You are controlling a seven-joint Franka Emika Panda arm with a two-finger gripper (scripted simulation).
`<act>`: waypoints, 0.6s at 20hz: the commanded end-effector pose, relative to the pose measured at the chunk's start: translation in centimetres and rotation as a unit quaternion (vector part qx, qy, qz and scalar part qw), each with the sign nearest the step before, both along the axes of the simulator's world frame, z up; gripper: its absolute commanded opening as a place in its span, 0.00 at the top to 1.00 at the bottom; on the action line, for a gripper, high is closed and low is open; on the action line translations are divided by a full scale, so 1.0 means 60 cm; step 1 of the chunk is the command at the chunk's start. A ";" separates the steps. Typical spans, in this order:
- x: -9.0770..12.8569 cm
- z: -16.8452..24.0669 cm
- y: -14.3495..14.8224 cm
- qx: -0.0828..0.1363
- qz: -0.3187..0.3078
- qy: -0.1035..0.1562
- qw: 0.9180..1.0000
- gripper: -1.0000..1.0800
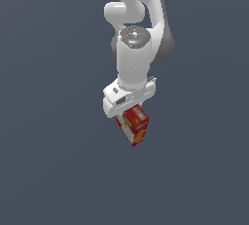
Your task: Pick up the object and move it to a goal position.
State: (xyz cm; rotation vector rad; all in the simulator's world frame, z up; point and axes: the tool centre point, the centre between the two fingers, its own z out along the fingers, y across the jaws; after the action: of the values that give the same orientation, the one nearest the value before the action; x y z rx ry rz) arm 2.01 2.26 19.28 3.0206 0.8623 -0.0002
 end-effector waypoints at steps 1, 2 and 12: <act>0.000 -0.001 0.001 0.000 0.000 0.000 1.000 1.00; 0.000 -0.001 0.001 0.000 0.000 0.000 1.000 1.00; 0.007 0.027 -0.001 0.001 0.005 -0.014 1.000 1.00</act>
State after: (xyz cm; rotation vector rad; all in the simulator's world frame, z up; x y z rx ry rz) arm 2.24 2.23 20.17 3.0152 0.8718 0.0232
